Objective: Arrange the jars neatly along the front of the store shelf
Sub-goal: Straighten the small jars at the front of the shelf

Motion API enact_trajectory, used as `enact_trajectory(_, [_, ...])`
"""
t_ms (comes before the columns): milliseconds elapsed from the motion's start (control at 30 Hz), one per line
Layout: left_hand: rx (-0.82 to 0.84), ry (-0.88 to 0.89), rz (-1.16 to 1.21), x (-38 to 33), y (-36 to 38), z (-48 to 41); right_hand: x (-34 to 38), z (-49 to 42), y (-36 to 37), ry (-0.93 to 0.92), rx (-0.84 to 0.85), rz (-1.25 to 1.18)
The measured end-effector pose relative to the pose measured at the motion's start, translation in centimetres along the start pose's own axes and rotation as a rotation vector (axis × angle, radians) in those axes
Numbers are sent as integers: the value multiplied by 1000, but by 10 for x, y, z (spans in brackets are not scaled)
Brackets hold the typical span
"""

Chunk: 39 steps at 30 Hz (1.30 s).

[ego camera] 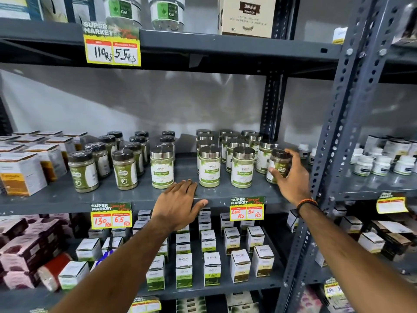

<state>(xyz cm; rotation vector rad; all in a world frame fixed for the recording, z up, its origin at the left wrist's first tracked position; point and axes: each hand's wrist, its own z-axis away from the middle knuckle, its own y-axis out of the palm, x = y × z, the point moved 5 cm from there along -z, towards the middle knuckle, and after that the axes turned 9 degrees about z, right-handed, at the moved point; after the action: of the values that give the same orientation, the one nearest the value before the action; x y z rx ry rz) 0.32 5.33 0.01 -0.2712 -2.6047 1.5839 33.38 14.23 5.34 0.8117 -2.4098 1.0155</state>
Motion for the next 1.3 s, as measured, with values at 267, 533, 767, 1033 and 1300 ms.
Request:
enact_trajectory(267, [85,-17,43,-5,-9,0,45,9,-34,-128,-121,-81])
enact_trajectory(533, [-30,80,65,-24,-82,0,144,26,-58,-268,-98,-229])
enact_trajectory(767, [-209,36,-9,34,-163,26,228,53,-13,-346,19,-350])
enact_trajectory(1033, [-263,-162,-81,148,-202,101,294,92,65,-404,173,-415])
enact_trajectory(1300, [-126,-336,-122,228,-170,154,305,120,129,-385,261,-351])
